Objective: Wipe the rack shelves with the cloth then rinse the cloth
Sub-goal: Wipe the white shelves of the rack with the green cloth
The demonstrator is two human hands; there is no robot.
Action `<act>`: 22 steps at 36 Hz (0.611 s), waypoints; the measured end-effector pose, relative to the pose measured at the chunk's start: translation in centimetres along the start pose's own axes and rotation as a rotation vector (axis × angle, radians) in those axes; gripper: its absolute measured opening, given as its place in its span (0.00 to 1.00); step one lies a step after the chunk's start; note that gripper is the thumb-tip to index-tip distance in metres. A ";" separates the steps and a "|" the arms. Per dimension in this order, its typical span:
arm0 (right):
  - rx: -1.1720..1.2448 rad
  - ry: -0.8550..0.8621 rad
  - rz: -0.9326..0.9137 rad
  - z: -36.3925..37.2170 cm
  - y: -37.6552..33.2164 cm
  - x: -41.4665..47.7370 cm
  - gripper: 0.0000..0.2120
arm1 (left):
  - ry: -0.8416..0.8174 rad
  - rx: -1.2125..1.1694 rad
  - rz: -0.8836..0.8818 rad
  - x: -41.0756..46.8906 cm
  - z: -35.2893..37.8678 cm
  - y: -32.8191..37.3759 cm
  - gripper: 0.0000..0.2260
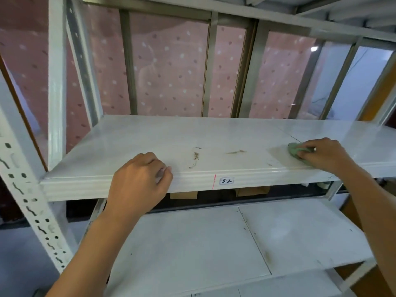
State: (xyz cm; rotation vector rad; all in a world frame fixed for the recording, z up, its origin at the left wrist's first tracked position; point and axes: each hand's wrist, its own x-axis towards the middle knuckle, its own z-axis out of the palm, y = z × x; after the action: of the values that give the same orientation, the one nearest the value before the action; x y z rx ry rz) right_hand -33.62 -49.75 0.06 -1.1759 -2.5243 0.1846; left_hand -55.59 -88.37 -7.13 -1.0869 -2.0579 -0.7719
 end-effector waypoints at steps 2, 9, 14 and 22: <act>0.091 0.005 -0.025 0.1 -2.3 -2.1 0.12 | -0.003 -0.012 -0.001 -0.1 -0.1 0.0 0.15; 0.173 0.062 -0.221 2.9 -11.4 -7.3 0.10 | 0.031 -0.058 -0.034 -0.6 0.4 -0.1 0.13; 0.095 0.115 -0.122 2.7 -10.9 -6.7 0.11 | 0.049 -0.070 -0.059 -0.8 0.5 0.1 0.13; -0.068 0.080 0.040 0.6 -4.5 -3.3 0.13 | 0.066 -0.060 -0.087 -0.9 0.7 0.3 0.14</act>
State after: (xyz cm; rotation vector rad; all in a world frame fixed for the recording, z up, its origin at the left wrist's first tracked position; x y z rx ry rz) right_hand -35.13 -55.18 -0.20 -1.2347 -2.4566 0.0613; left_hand -55.22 -88.09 -8.20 -0.9965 -2.0495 -0.9066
